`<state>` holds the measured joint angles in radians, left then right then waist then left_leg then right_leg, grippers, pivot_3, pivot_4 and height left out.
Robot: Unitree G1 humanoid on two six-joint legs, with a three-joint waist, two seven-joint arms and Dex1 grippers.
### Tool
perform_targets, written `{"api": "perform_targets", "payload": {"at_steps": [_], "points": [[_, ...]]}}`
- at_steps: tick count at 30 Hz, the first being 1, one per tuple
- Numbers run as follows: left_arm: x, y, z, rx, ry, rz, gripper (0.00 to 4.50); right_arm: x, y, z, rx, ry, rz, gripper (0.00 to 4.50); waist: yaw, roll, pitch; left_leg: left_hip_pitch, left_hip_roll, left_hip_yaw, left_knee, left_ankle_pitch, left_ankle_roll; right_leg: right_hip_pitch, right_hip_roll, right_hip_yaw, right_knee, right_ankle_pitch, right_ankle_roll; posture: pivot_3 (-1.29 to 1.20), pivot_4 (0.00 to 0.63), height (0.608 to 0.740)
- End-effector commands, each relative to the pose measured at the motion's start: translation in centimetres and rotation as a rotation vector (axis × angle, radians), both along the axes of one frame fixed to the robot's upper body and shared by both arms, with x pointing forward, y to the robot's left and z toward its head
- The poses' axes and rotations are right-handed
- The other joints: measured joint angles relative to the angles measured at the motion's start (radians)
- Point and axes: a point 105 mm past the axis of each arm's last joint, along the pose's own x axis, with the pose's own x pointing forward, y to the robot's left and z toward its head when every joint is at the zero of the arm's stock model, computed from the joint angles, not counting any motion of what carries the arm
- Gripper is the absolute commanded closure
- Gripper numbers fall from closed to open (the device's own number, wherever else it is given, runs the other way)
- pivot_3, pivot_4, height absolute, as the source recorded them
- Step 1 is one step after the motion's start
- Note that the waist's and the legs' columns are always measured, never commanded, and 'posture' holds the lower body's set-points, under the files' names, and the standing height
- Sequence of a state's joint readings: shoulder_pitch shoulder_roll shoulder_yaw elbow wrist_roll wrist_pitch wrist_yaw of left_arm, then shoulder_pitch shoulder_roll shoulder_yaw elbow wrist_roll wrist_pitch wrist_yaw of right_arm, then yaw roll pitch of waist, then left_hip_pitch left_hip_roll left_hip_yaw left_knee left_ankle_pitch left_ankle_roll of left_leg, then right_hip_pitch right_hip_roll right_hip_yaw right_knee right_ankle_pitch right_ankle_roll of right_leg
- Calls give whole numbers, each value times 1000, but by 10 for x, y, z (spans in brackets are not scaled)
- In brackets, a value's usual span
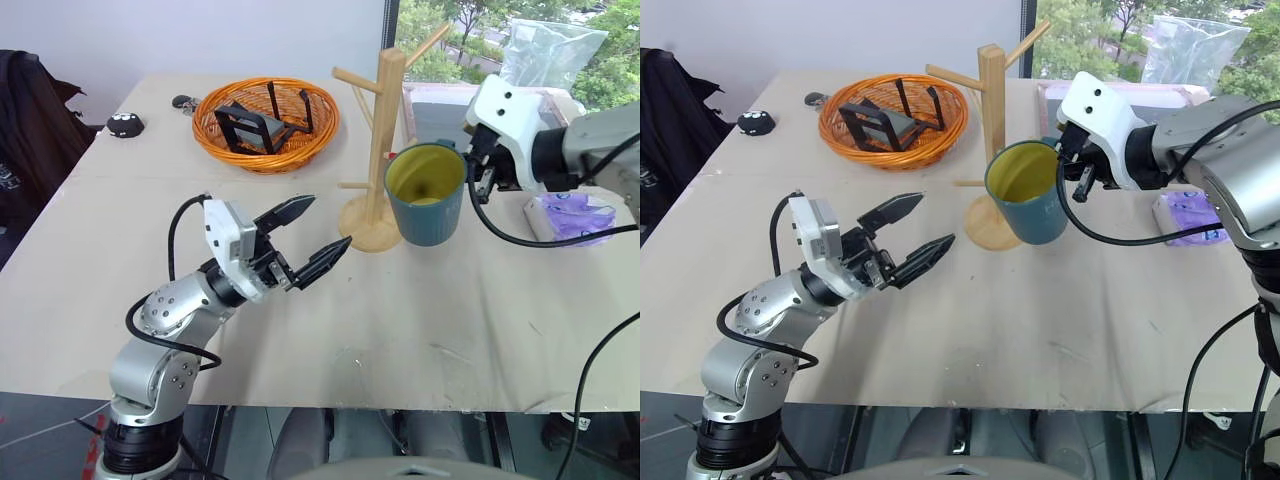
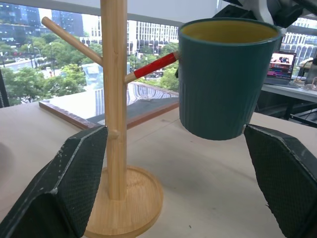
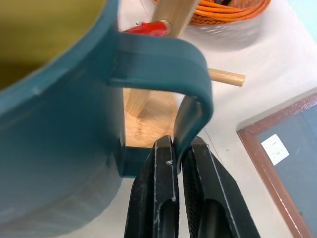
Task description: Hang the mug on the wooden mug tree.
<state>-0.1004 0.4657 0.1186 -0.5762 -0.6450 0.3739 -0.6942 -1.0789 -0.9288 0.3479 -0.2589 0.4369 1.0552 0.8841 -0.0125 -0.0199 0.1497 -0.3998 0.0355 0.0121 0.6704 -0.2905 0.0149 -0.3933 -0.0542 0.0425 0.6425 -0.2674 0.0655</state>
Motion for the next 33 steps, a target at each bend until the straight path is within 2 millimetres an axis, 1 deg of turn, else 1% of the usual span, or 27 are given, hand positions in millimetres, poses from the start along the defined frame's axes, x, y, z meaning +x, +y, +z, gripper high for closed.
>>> {"api": "perform_targets", "payload": {"at_steps": [1,5,9,13,29,31,32,33], "points": [[-7,-1,9,-5,-60,-8,0,-5,10,13,-6,-48,49,4413,0,0,0,0,0,0,0,0,0,0,0,0,0,0,0,0,150,737],[-8,0,8,-1,-58,-14,0,-2,18,14,-8,-59,61,4413,0,0,0,0,0,0,0,0,0,0,0,0,0,0,0,0,150,737],[-8,2,9,-6,-63,-19,0,3,22,13,-11,-71,51,4413,-1,0,0,0,0,0,0,0,0,-1,0,0,0,0,0,0,150,737],[-8,6,9,-26,-63,-17,0,8,28,12,-8,-80,49,4413,0,0,0,0,0,1,0,0,0,-1,0,0,0,0,0,0,150,737],[-8,8,7,-36,-56,-13,0,15,39,13,-14,-90,63,4413,-1,0,0,0,-1,1,0,1,-1,-1,0,0,1,0,0,0,150,737],[-8,8,6,-37,-52,-15,0,14,39,14,-12,-90,72,3881,-1,0,0,0,-1,1,0,1,-1,-1,0,0,1,0,0,0,150,737],[-9,8,6,-37,-50,-17,0,12,39,14,-7,-83,84,3766,-1,0,0,0,-1,1,0,1,-1,-1,0,0,1,0,0,0,150,737],[-9,8,6,-36,-49,-18,0,9,39,14,0,-72,95,3523,-1,0,0,0,-1,1,0,1,-1,-1,0,0,1,0,0,0,150,737]]}}
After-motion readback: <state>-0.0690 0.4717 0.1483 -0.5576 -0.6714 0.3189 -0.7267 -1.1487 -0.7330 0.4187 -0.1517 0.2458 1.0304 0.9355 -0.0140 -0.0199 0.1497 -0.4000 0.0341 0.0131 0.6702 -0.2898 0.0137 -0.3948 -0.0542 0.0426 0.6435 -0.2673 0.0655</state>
